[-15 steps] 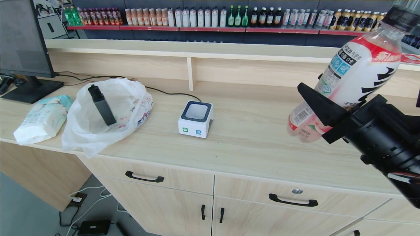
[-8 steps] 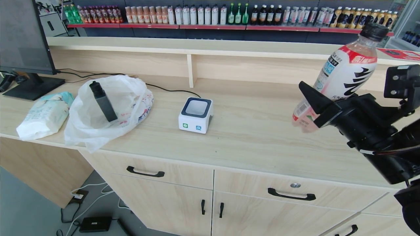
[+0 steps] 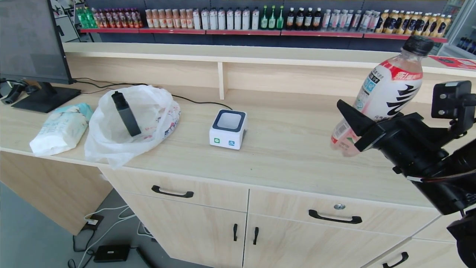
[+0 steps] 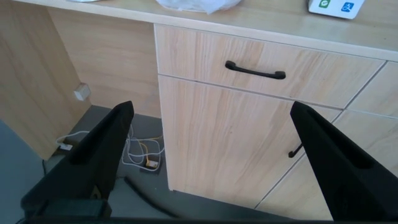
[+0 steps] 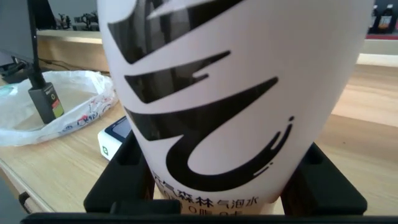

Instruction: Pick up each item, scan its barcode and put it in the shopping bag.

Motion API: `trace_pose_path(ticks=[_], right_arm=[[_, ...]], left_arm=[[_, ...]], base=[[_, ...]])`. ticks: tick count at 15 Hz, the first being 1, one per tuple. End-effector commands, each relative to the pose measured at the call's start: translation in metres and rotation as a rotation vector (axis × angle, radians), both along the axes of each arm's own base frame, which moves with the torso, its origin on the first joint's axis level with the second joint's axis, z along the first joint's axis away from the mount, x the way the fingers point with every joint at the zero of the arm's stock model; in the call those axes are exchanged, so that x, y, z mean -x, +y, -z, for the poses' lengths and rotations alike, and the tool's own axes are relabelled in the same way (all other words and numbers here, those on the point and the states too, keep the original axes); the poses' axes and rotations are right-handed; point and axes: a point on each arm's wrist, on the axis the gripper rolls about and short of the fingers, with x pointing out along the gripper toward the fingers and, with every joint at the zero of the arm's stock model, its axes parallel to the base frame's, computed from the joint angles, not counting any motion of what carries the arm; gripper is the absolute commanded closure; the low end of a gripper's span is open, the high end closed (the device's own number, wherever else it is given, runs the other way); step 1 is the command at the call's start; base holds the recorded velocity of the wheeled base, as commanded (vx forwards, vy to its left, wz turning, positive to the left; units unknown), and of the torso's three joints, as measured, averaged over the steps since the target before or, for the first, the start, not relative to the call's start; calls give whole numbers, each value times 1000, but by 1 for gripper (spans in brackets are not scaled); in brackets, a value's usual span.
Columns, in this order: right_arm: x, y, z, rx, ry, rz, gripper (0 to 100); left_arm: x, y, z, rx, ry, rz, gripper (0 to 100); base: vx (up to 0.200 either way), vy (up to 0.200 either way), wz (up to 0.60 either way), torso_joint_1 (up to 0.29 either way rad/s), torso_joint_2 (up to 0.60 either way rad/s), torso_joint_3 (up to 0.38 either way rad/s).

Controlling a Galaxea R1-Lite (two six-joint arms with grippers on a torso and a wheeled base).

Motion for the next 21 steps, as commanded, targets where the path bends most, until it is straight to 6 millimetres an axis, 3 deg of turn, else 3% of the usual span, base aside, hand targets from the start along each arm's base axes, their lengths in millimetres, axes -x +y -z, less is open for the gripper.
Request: trace_pose_path(ticks=[1,15,18,21], right_arm=[[2,0,2,5,8,-2,100],[17,-7,-7,-9,-26,-5,100],[21,-8,-7,-12,-27,-4,100],[15,-5,-8,-11,-31,-5,100]], left_arm=[[0,0,0,0,-2,-1,0],[0,0,0,7,-2,-1,0],[0,0,0,5,-2,-1,0],[0,0,0,5,-2,-1,0]], base=[[0,200,0,17,2,2],[0,200,0,0,3,2],[0,0,0,0,0,0],[200,0,0,1,-1,1]])
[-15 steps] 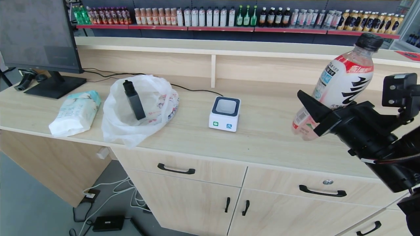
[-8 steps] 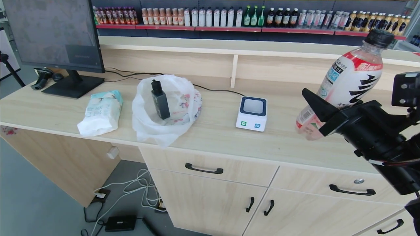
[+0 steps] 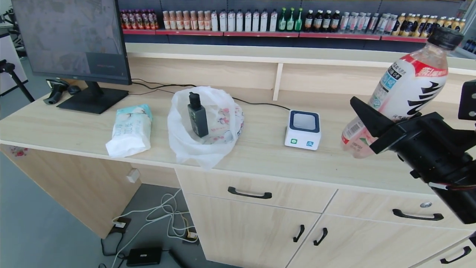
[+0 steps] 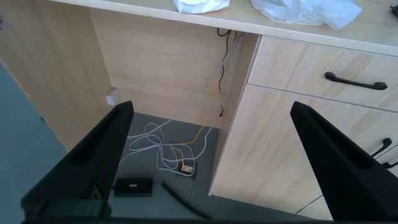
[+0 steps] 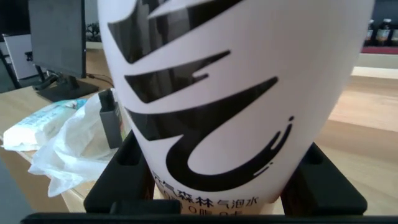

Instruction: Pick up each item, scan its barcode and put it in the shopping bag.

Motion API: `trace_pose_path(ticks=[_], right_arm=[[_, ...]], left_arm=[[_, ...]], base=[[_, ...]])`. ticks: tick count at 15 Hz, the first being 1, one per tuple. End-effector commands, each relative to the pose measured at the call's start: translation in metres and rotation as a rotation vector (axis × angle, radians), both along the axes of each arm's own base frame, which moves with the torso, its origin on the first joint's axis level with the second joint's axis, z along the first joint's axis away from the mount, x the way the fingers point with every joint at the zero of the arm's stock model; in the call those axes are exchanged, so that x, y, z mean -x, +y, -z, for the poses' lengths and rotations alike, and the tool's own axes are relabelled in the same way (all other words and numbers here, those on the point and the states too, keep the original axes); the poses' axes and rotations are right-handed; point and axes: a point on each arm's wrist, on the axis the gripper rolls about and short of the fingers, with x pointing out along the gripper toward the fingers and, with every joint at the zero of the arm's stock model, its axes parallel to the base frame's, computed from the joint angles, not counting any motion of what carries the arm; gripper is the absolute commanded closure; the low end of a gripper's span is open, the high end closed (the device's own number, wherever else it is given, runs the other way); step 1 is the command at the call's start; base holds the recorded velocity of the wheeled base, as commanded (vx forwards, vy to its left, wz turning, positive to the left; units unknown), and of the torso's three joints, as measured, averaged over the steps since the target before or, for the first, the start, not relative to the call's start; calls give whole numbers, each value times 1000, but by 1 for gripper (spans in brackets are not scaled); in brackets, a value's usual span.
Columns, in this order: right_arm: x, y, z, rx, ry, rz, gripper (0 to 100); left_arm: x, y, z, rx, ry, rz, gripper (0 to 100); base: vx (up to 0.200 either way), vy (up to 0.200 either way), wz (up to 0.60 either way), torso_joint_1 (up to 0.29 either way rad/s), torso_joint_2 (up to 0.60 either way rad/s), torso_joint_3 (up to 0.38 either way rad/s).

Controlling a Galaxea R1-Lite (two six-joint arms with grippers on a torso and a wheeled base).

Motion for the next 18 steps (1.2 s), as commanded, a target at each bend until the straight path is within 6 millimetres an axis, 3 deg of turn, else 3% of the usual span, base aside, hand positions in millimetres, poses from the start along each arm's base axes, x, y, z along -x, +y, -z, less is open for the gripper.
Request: trace_pose_path(ticks=[1,6,12,18], right_arm=[[-3,1,0,3,2,-1,100],[-20,9,2,15,2,-1,100],[-48,21,20,117,15,-3,100],[-83,23,3,262,-160,136,100]], left_arm=[[0,0,0,1,0,1,0],[0,0,0,1,0,1,0],[0,0,0,1,0,1,0],[0,0,0,-1,-2,1,0]], base=[[200,0,0,-17,-12,12],[200,0,0,13,7,0],[0,0,0,0,0,0],[0,0,0,0,0,0]])
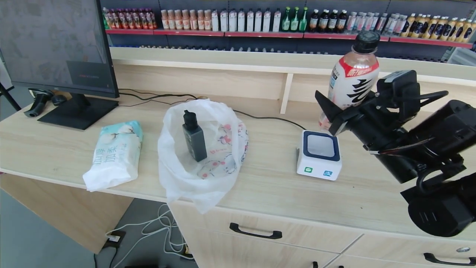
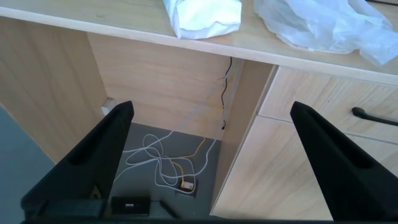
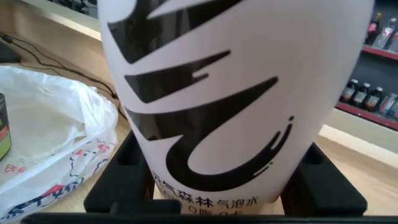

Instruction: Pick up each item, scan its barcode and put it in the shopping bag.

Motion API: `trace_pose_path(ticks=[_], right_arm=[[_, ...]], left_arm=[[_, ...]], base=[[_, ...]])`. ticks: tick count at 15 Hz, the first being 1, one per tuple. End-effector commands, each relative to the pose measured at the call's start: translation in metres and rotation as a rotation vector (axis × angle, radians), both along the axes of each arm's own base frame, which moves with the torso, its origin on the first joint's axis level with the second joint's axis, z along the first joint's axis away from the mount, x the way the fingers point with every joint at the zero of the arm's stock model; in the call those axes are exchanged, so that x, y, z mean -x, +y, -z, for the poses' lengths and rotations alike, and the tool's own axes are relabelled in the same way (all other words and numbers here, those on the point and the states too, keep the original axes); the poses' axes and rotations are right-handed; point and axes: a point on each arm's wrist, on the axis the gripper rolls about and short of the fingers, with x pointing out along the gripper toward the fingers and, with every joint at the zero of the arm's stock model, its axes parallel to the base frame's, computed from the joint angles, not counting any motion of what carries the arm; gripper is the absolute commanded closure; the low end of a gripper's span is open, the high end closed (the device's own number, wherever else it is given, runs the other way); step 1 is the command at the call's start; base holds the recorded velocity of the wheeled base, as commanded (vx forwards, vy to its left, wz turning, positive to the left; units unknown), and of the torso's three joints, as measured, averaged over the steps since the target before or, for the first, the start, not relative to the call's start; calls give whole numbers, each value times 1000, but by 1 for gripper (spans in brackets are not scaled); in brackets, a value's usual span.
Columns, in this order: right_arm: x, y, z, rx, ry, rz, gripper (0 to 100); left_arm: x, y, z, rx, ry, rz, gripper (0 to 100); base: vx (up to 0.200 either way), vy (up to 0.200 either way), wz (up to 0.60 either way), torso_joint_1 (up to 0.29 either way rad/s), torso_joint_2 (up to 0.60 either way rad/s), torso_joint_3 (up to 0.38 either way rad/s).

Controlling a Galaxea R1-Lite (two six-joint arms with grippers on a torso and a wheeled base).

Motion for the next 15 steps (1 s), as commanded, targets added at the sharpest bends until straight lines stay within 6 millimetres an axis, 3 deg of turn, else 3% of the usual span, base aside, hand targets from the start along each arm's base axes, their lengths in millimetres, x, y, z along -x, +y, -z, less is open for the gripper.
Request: trace_pose_path(ticks=[1,5,15], right_arm=[[-14,-6,0,77,-49,28,100],[-23,-24,9,334,-150,15,100],[-38,-32,31,540,-222,-70,100]], left_arm=[[0,0,0,0,0,0,0],[0,0,0,-3,-3,0,0],[0,0,-2,-23,-16,-2,0]], base=[[0,0,0,0,0,0],[0,0,0,0,0,0],[0,0,0,0,0,0]])
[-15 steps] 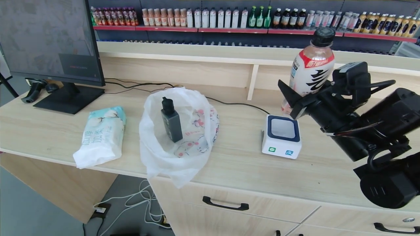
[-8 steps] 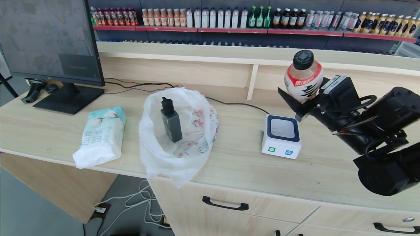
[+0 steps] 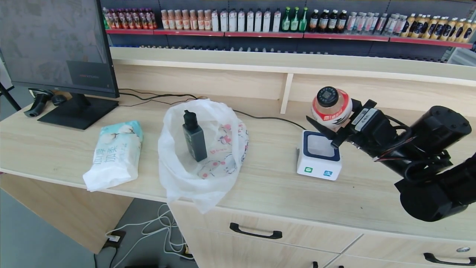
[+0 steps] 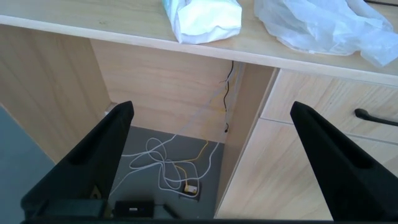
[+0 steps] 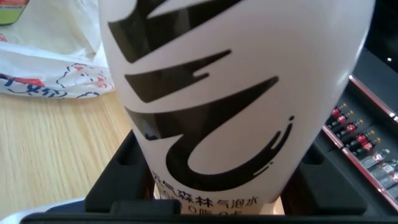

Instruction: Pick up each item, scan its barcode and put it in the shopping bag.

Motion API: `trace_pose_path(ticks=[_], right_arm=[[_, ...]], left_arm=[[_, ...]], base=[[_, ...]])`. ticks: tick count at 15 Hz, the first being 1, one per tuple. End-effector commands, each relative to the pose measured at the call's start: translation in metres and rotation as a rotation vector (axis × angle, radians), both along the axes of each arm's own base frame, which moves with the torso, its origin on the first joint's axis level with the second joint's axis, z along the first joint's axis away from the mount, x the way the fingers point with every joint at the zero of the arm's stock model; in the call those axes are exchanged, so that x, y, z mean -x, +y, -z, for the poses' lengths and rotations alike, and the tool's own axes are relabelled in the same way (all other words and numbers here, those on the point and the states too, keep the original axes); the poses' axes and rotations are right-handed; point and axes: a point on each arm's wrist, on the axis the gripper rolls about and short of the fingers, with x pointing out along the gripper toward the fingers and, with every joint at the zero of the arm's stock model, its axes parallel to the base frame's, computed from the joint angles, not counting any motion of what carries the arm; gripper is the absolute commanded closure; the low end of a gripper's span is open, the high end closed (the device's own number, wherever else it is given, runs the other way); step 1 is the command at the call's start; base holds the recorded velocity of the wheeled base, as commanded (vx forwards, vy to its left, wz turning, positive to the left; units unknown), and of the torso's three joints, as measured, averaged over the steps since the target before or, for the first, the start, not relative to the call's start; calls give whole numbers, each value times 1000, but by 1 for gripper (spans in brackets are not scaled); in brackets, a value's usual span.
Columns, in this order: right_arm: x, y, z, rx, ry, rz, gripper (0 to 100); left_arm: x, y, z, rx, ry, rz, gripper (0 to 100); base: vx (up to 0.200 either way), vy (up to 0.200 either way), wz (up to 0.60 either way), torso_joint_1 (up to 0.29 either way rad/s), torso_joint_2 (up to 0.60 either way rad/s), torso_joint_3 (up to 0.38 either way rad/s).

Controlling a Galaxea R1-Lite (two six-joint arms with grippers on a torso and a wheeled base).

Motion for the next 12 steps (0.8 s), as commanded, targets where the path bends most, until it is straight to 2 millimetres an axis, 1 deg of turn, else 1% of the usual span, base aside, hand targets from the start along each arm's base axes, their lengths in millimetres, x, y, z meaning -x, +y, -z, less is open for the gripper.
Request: trace_pose_path(ticks=[1,4,6,7,8,12], right_arm=[[-4,-4,3,10,5,-3,100],[-7,-14,9,56,4,-30,100],[-10,-14,10,53,5,-33,100],[-14,-13,17,56,25,-35,100],[-15,-12,20,57,31,-35,100],[-16,-13,18,55,25,-34,100]], left_arm=[[0,0,0,-2,-1,-1,0],[0,0,0,-2,-1,-1,0],[0,0,0,-2,1,-1,0],[0,0,0,-2,1,-1,0],[0,0,0,-3,1,1,0],[0,0,0,4,2,-1,0]], base=[[0,0,0,0,0,0],[0,0,0,0,0,0],[0,0,0,0,0,0],[0,0,0,0,0,0],[0,0,0,0,0,0],[0,0,0,0,0,0]])
